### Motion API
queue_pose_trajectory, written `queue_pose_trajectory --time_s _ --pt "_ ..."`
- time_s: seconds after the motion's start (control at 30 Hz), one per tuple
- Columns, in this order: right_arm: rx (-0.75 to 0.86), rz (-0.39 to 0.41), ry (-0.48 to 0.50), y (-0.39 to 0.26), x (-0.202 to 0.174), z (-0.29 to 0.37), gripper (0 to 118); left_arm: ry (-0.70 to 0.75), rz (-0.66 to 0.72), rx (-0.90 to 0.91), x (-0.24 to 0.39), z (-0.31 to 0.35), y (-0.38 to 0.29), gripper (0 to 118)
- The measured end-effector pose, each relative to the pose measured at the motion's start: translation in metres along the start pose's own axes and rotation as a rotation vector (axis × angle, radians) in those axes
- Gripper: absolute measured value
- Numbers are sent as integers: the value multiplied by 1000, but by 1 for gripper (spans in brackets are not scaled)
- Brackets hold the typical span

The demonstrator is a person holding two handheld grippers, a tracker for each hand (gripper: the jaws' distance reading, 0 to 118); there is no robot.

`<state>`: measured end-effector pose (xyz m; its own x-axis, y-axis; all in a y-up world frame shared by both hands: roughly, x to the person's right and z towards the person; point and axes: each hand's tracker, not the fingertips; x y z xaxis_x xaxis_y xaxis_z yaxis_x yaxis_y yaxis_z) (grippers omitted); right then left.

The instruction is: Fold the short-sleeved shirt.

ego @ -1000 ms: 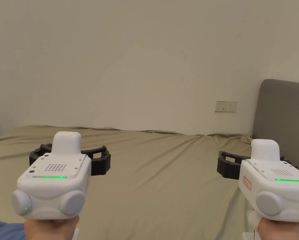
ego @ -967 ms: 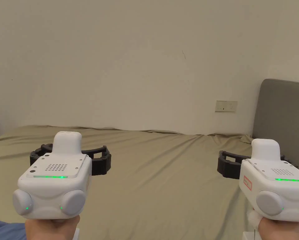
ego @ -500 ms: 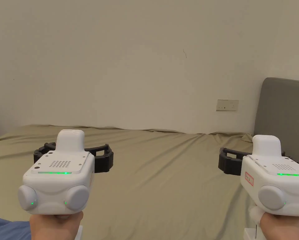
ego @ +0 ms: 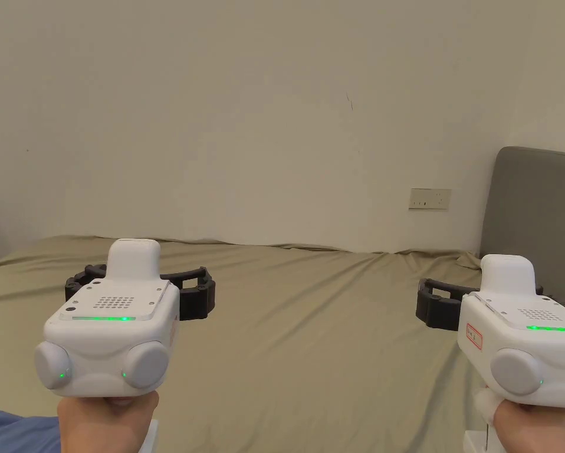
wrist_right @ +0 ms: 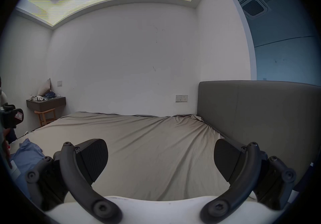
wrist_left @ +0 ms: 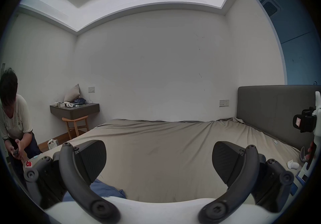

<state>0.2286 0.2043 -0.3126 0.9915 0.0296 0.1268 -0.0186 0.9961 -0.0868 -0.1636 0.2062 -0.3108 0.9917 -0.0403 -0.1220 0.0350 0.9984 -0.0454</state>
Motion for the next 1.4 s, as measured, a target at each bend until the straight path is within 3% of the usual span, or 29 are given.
queue_pose_trajectory --time_s 0.8,0.83,0.87,0.9,0.93,0.97,1.07,1.2,1.4 --pt "-4 -6 24 9 3 3 118 -9 -36 14 4 4 8 118" --pt "-16 -6 41 8 4 4 114 9 -58 18 6 5 7 111" --pt "-23 1 49 8 4 5 99 40 -90 34 10 6 6 84" --pt "-19 16 43 6 2 6 65 52 -103 57 10 8 3 38" --pt "-13 36 33 5 0 7 17 54 -107 48 12 6 1 3" --pt "-13 59 10 3 -2 6 9 61 -105 36 13 3 0 3" --pt "-10 42 11 -2 -1 7 7 14 -39 2 7 3 -2 3" --pt "-9 31 30 -1 -7 11 5 33 -51 8 -1 8 -1 3" --pt "24 44 200 17 -65 13 5 113 -55 58 -54 35 17 3"
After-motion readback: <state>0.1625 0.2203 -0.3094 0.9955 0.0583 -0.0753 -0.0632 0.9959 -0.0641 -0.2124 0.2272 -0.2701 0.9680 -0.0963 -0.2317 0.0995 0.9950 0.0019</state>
